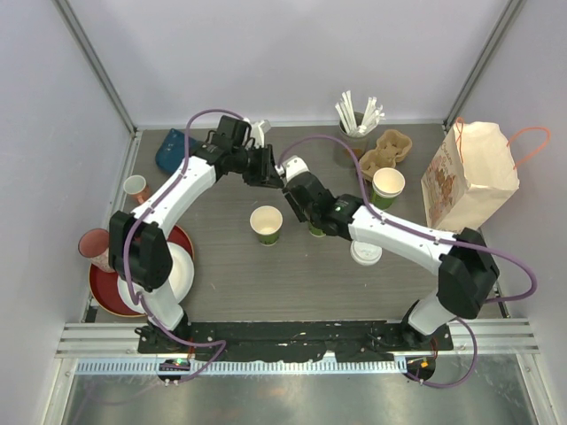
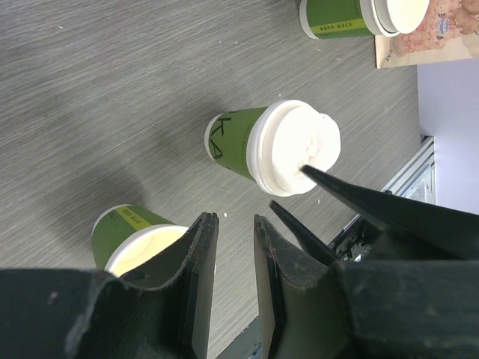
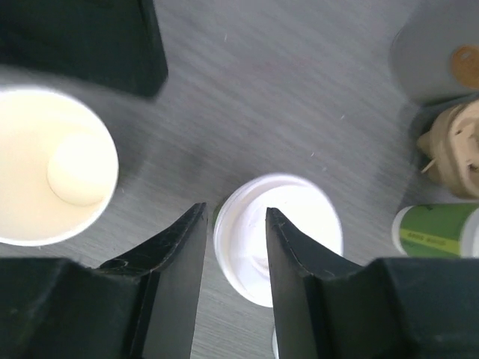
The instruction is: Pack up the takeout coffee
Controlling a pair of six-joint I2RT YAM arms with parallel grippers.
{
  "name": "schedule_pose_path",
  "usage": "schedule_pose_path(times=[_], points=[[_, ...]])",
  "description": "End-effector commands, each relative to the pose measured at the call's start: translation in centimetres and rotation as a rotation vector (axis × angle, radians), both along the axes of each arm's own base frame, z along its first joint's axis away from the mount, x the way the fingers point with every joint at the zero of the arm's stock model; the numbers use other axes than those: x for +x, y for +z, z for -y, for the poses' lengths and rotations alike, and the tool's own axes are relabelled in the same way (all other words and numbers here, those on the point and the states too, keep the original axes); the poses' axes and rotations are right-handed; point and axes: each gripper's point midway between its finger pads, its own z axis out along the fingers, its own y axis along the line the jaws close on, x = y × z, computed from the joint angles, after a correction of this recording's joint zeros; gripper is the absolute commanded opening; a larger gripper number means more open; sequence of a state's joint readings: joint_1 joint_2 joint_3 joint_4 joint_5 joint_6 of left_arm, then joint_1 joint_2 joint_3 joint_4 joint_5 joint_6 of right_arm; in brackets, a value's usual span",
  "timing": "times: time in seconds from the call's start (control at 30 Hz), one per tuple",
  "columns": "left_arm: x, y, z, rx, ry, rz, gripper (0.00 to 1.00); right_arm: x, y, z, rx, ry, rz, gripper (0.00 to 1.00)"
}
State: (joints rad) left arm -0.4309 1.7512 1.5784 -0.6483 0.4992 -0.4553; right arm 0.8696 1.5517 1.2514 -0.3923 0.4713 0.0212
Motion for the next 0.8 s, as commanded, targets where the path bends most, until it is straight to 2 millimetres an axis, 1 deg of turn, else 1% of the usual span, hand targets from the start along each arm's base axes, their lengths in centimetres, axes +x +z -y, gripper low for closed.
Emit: schedule_pose_path(times=[0.0, 0.03, 0.07, 0.13, 0.2, 0.23, 0.27, 0.33, 0.4, 0.47, 0.53, 0.6, 0.63, 0.7, 0.73, 0.77], points=[[0.2, 1.9, 0.3, -0.046, -0.022, 0.032, 0.30, -1.7, -7.4, 0.3, -0.060, 0.013, -0.115, 0.40], [0.2, 1.7, 0.3, -0.046, -0.022, 0.024, 0.31, -2.3, -9.4, 1.4, -0.104, -0.005, -0.143, 0.36], [0.1, 1.9, 0.3, -0.051, -0.025, 0.025, 0.31, -2.5, -10.2, 1.9, -0.124, -0.017, -0.148, 0.35], [0.1, 1.8, 0.4, -0.052, -0.027, 0.023, 0.30, -2.9, -11.5, 3.0, -0.159, -0.047, -0.160, 0.30], [0.1, 1.7, 0.4, -0.052, -0.027, 0.020, 0.31, -3.1, -11.5, 3.4, -0.162, -0.055, -0.163, 0.27], [0.1, 1.9, 0.4, -0.055, -0.027, 0.024, 0.31, -3.1, -10.8, 3.4, -0.142, -0.062, -0.154, 0.23], [0.1, 1.8, 0.4, -0.056, -0.029, 0.022, 0.31, -3.1, -10.2, 3.4, -0.134, -0.062, -0.148, 0.22], [0.2, 1.9, 0.4, -0.058, -0.027, 0.025, 0.30, -3.0, -8.7, 2.7, -0.103, -0.053, -0.127, 0.20], [0.2, 2.0, 0.5, -0.061, -0.028, 0.026, 0.31, -3.0, -7.0, 2.5, -0.076, -0.048, -0.108, 0.20], [0.2, 1.9, 0.6, -0.064, -0.027, 0.020, 0.31, -2.7, -4.6, 1.9, -0.025, -0.043, -0.076, 0.21], [0.2, 1.9, 0.7, -0.069, -0.031, 0.018, 0.31, -2.5, -3.0, 1.6, 0.011, -0.042, -0.046, 0.22], [0.1, 1.8, 0.7, -0.069, -0.035, 0.015, 0.31, -2.4, -1.7, 1.5, 0.027, -0.035, -0.027, 0.24], [0.1, 1.9, 0.8, -0.072, -0.038, 0.016, 0.31, -2.3, -0.9, 1.2, 0.040, -0.026, -0.019, 0.27], [0.0, 1.8, 0.8, -0.071, -0.045, 0.015, 0.33, -2.4, 0.0, 1.1, 0.061, -0.007, -0.023, 0.33], [0.0, 1.5, 0.7, -0.067, -0.047, 0.011, 0.35, -2.2, 0.6, 1.1, 0.081, -0.013, -0.017, 0.46], [0.0, 1.5, 0.7, -0.064, -0.047, 0.014, 0.38, -1.4, 0.9, 2.2, 0.095, -0.055, -0.016, 0.55]])
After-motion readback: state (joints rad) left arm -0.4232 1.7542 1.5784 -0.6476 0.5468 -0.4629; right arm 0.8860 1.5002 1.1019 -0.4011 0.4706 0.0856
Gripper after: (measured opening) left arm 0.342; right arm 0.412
